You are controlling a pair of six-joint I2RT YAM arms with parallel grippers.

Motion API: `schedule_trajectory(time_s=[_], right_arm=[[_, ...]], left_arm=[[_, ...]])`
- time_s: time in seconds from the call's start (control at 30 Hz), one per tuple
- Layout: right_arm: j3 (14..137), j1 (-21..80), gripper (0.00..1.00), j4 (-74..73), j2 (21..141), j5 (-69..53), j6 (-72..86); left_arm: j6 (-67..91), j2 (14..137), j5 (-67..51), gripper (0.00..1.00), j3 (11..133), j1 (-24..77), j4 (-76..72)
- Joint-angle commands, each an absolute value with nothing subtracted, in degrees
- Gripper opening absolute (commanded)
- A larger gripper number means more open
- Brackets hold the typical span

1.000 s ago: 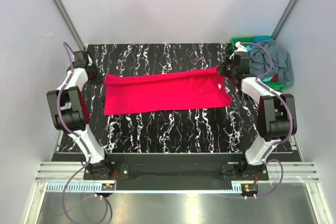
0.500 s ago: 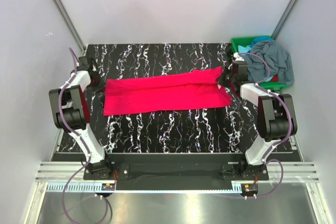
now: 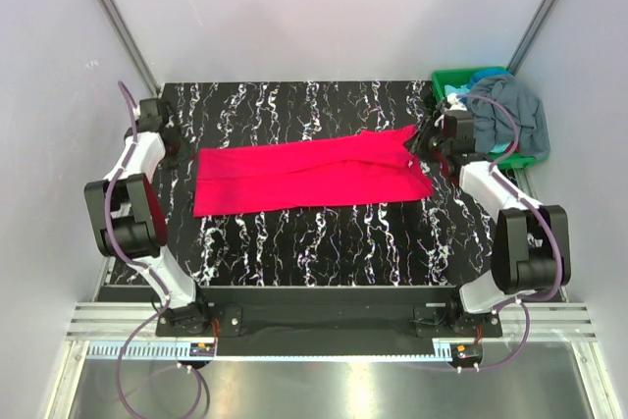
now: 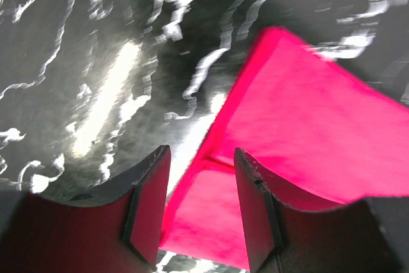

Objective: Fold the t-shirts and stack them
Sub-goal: Fold the tshirt

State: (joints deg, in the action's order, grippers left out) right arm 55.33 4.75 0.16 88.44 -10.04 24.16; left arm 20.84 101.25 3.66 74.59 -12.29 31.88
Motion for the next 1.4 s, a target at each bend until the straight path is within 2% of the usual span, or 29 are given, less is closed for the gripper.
schedule_trajectory(time_s=[0.0,0.1,0.23,0.27,0.3,0.33,0.5,0.77,0.97,1.1,1.3,1.37], right_arm=[[57.6,4.7,0.36,-1.8,85.8,-11.4,27.0],[62.9,4.7,0.37,-1.7,90.0,-12.7,26.4],[72.2,4.7,0.42,-5.1,99.3,-13.6,21.7],[74.0,4.7,0.44,-5.9,102.8,-14.2,20.6],[77.7,4.7,0.53,-7.6,104.7,-15.2,19.3],[79.8,4.7,0.55,-9.1,106.7,-16.0,16.6],[91.7,4.7,0.55,-17.0,119.3,-21.8,8.1],[101.4,4.7,0.57,-22.3,127.3,-27.2,3.0],[104.6,4.7,0.58,-26.1,130.0,-30.1,-3.5],[104.9,4.7,0.54,-28.7,130.4,-33.6,-5.8],[106.4,4.6,0.53,-30.6,130.7,-31.7,-6.5],[107.0,4.7,0.49,-31.1,130.9,-32.3,-6.6]], left_arm=[[21.1,100.1,-5.9,0.5,78.1,-10.5,27.4],[23.3,103.9,-14.0,0.5,80.6,-10.0,26.6],[24.8,110.9,-15.2,0.5,83.2,-10.1,26.7],[24.9,111.7,-14.9,0.5,83.4,-10.1,26.9],[24.9,112.4,-14.2,0.5,83.7,-10.2,27.1],[24.9,113.2,-13.7,0.5,83.9,-10.2,27.3],[23.5,118.1,-9.9,0.51,88.6,-10.3,30.3],[22.9,122.3,-7.3,0.51,91.1,-10.3,31.8],[22.1,125.2,-6.2,0.52,95.5,-10.7,33.0],[22.7,127.1,-7.5,0.52,98.5,-10.7,33.8],[22.5,126.6,-7.8,0.54,99.3,-10.6,33.7],[22.5,126.2,-7.6,0.54,99.2,-10.6,33.7]])
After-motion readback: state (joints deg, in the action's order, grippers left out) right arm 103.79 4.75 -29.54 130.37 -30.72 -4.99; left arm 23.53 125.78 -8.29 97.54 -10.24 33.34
